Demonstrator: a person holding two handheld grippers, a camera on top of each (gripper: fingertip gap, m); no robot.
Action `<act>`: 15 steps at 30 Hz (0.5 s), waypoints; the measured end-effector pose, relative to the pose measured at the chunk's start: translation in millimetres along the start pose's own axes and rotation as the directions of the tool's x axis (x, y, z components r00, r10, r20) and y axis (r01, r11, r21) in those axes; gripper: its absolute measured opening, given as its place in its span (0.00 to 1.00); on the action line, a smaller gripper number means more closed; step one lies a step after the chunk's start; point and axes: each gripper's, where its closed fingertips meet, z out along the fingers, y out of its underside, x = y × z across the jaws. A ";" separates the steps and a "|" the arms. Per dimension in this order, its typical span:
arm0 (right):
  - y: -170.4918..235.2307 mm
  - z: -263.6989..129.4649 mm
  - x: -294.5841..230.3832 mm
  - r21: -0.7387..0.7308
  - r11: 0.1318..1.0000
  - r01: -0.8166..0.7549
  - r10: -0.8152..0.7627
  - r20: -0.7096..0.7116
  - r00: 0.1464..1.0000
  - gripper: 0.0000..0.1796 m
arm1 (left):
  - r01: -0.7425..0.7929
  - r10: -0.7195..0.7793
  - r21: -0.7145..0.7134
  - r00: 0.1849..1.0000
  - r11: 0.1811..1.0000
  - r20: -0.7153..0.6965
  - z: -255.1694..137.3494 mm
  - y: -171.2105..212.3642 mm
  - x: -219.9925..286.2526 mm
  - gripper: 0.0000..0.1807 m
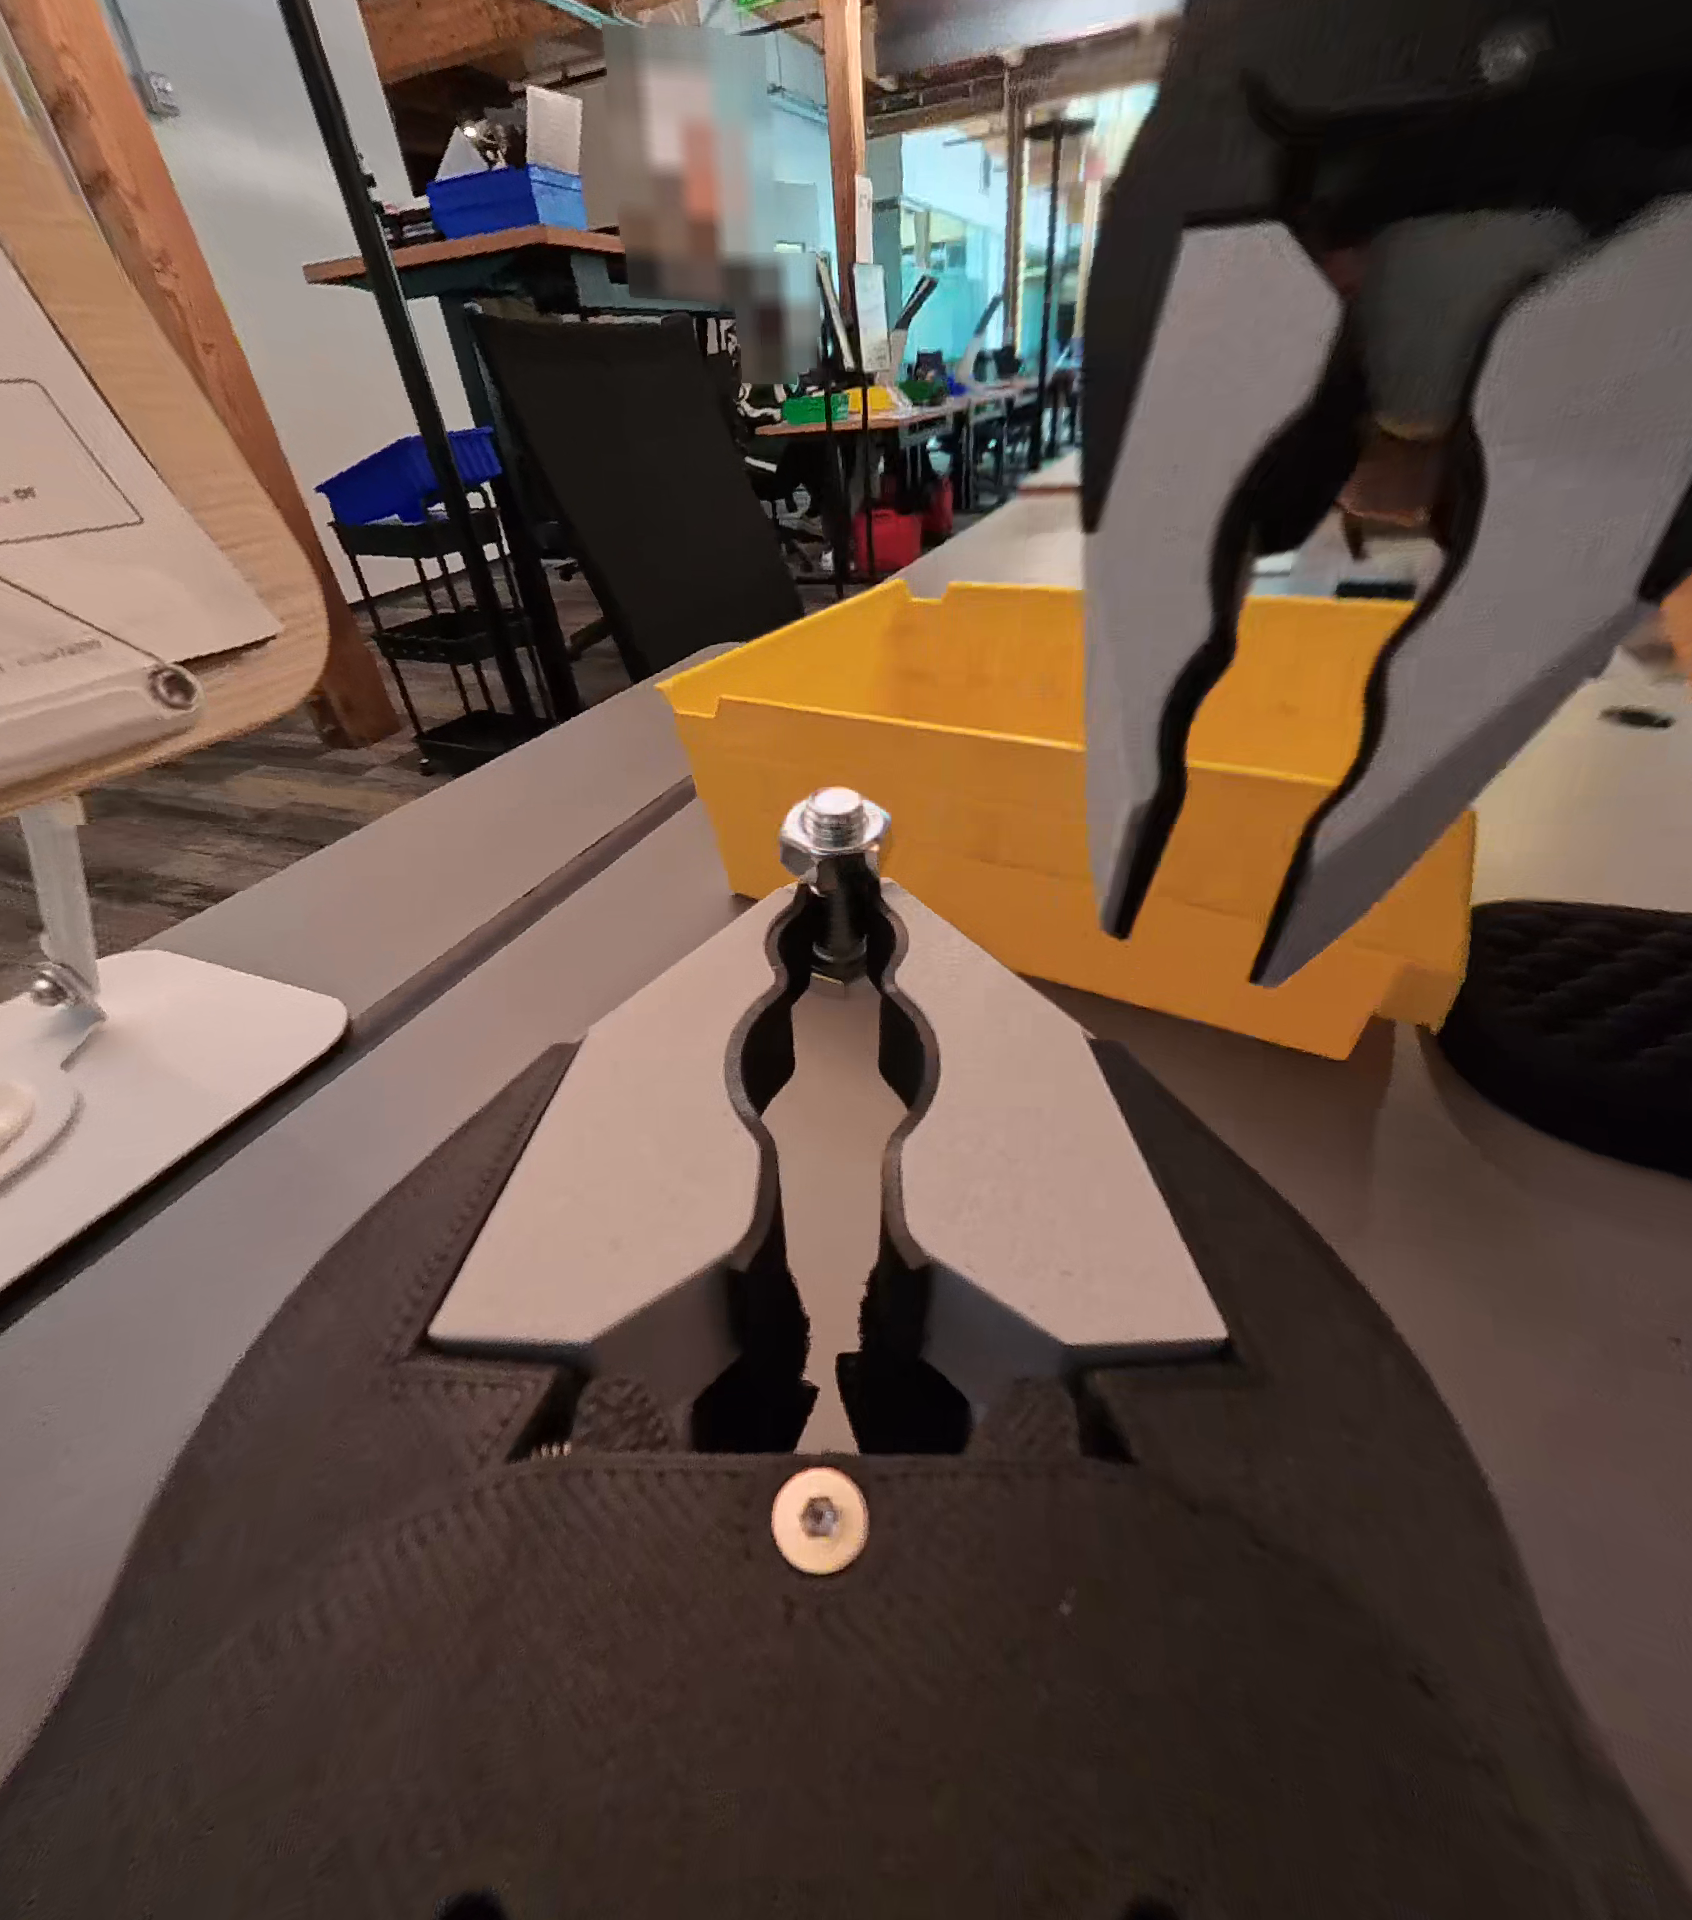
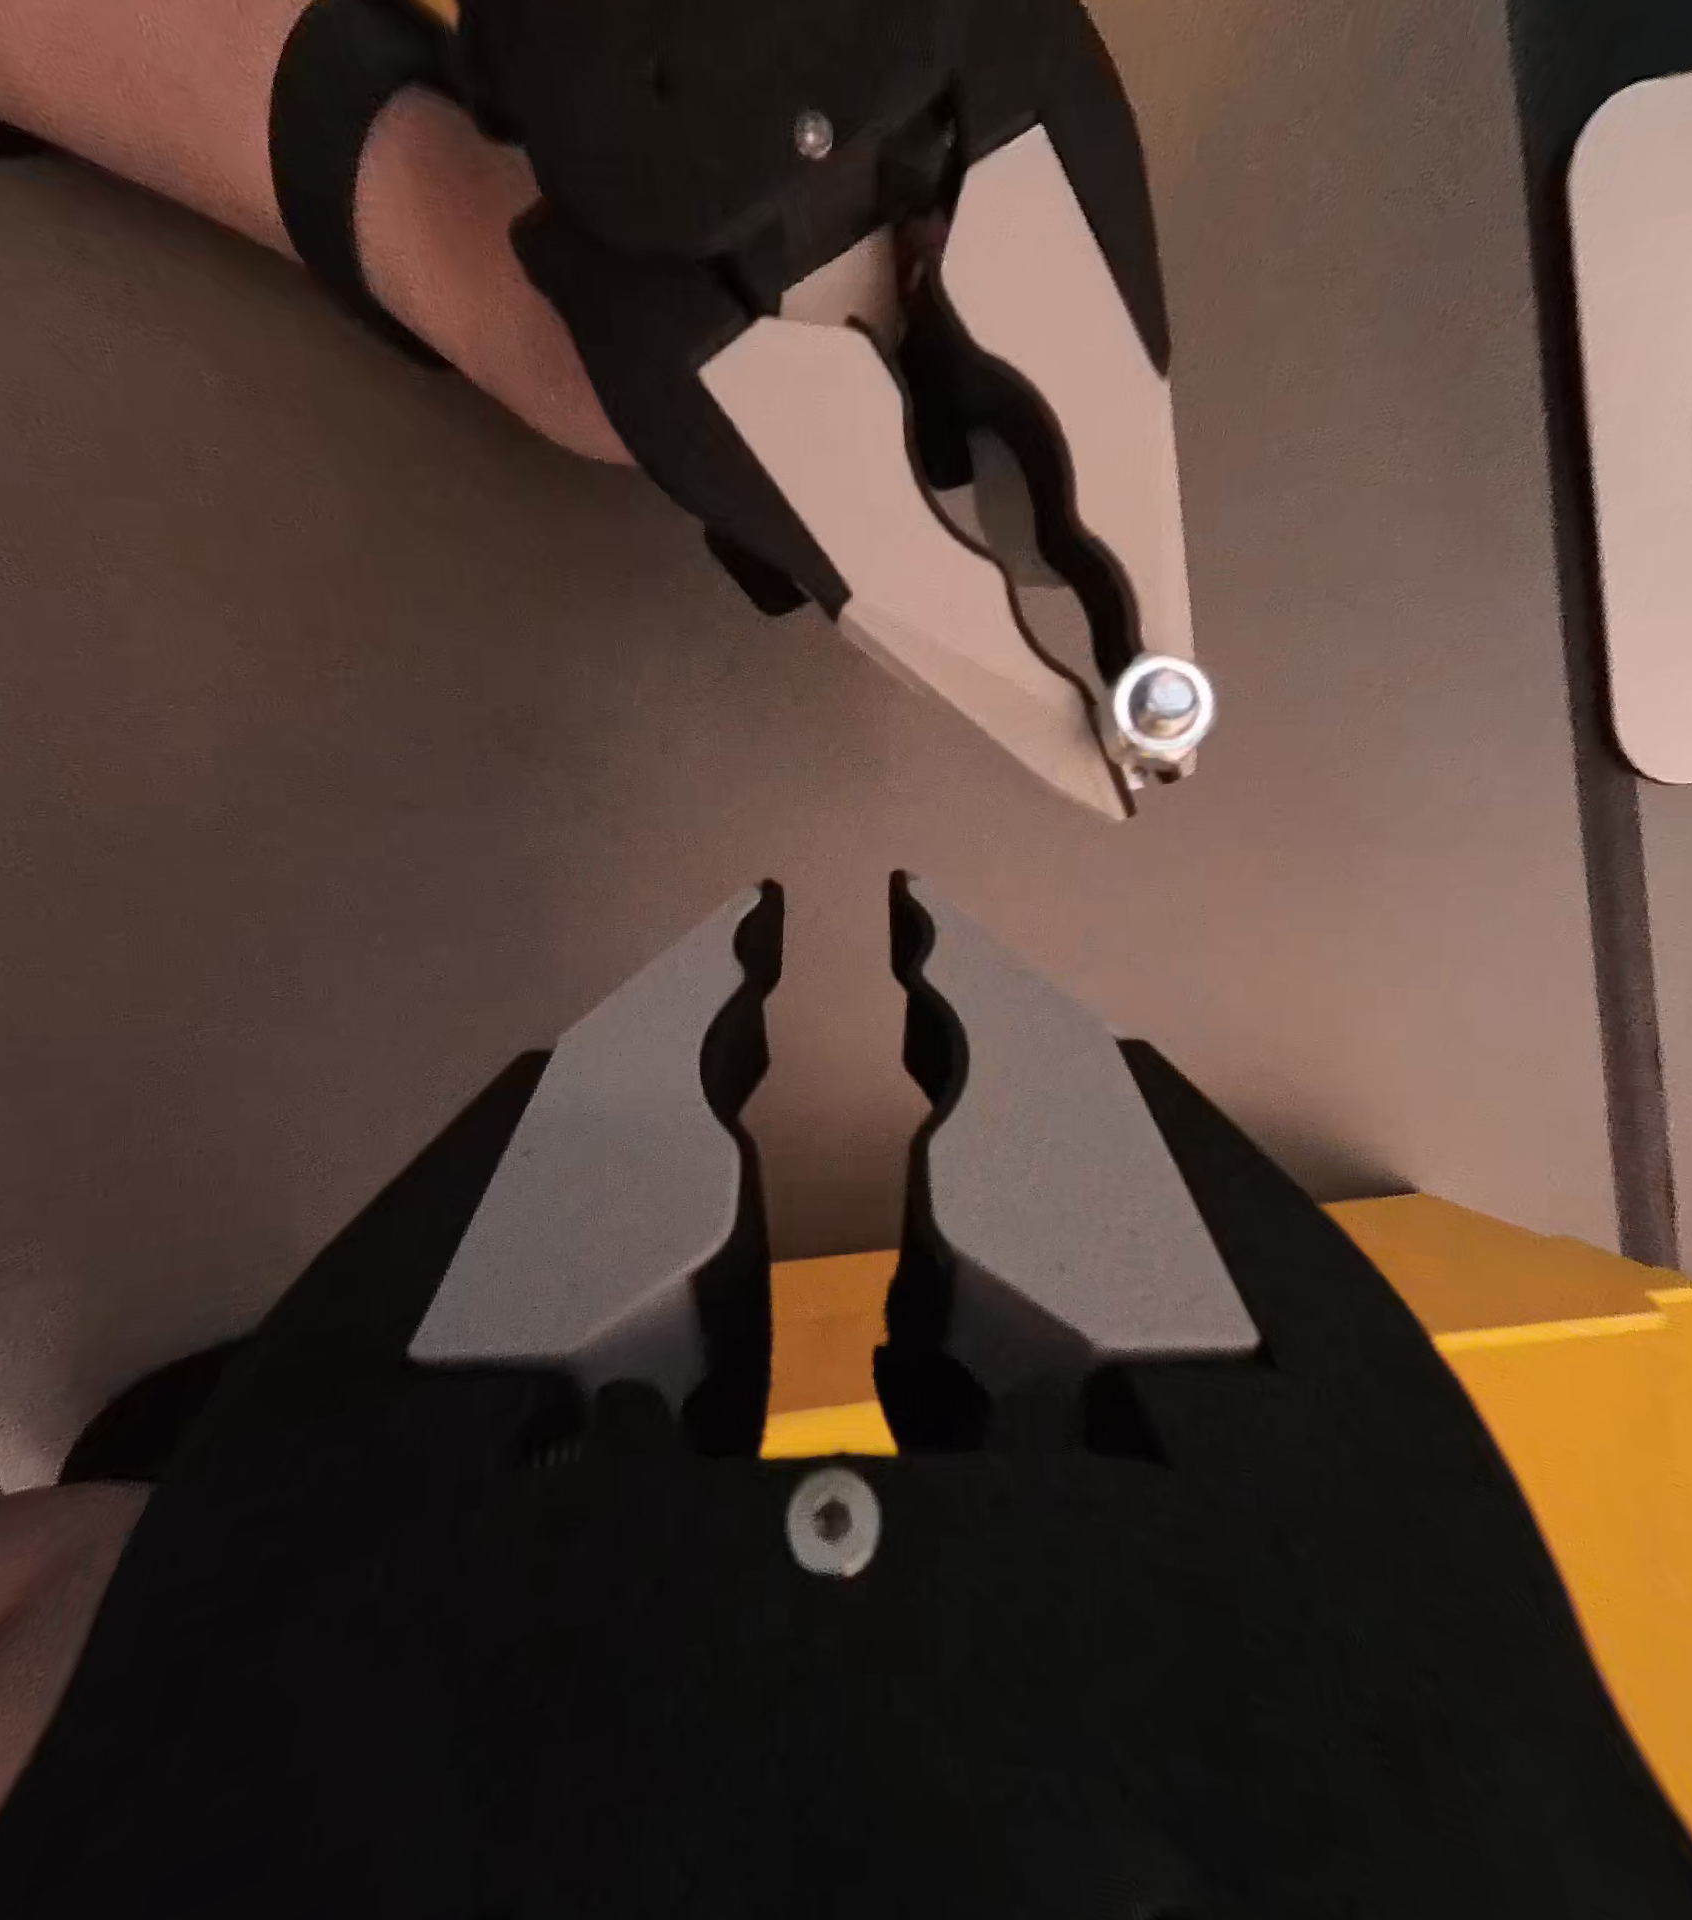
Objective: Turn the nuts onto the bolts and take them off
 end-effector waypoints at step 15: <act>-25.2 -2.5 40.2 0.211 0.970 -0.120 0.131 -0.039 0.991 0.17 | -0.023 0.024 0.015 0.997 1.000 -0.078 1.5 -1.3 15.4 0.04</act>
